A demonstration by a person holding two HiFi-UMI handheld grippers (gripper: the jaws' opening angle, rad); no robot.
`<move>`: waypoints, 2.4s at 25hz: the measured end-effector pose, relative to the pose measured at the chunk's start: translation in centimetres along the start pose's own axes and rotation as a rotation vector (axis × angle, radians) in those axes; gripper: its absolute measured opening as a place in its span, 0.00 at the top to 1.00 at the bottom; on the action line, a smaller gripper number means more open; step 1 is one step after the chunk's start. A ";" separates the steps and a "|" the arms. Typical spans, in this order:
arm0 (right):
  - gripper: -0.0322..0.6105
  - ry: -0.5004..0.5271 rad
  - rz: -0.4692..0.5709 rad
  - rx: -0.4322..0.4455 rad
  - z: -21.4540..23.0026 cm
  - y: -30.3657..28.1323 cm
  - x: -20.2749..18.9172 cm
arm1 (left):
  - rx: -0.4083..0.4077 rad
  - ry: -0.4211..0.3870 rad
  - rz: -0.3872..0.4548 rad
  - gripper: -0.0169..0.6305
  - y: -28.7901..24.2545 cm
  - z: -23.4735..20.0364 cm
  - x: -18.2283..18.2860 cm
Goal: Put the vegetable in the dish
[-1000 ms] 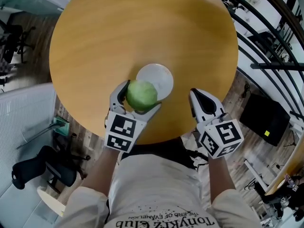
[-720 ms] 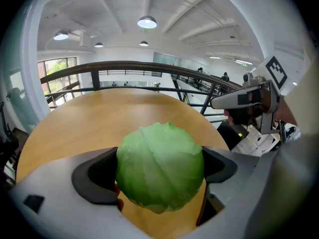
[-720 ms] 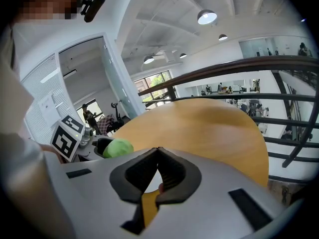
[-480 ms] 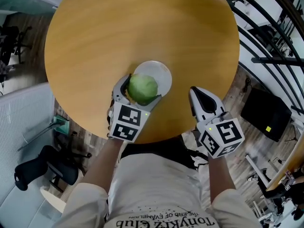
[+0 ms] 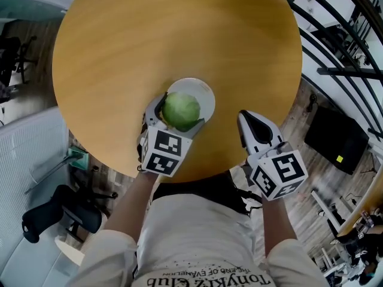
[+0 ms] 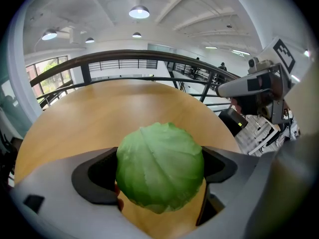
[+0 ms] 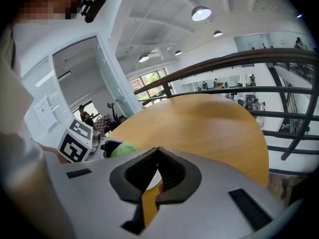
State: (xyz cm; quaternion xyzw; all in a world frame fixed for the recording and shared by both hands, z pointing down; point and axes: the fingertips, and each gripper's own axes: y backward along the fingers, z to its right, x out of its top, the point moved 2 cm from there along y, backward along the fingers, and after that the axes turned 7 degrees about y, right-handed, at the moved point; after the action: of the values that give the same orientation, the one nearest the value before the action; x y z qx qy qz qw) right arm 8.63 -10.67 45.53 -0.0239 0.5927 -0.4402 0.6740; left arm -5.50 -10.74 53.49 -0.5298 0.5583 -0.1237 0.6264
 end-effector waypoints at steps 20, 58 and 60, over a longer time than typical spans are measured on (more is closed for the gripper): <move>0.92 -0.036 -0.014 -0.011 1.0 -0.9 -0.5 | 0.002 -0.060 -0.093 0.21 -4.0 -0.3 -1.0; 0.92 -0.062 -0.019 -0.007 1.3 -2.0 -0.4 | -0.035 -0.132 -0.181 0.21 -6.0 -0.1 -1.7; 0.92 -0.061 -0.019 -0.003 1.2 -2.1 -0.3 | -0.037 -0.131 -0.173 0.21 -6.0 -0.2 -1.7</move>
State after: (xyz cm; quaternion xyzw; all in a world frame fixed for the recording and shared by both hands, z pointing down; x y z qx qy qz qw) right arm 8.44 -12.32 47.29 -0.0441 0.5723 -0.4448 0.6875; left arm -3.64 -12.04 59.33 -0.5944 0.4705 -0.1324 0.6386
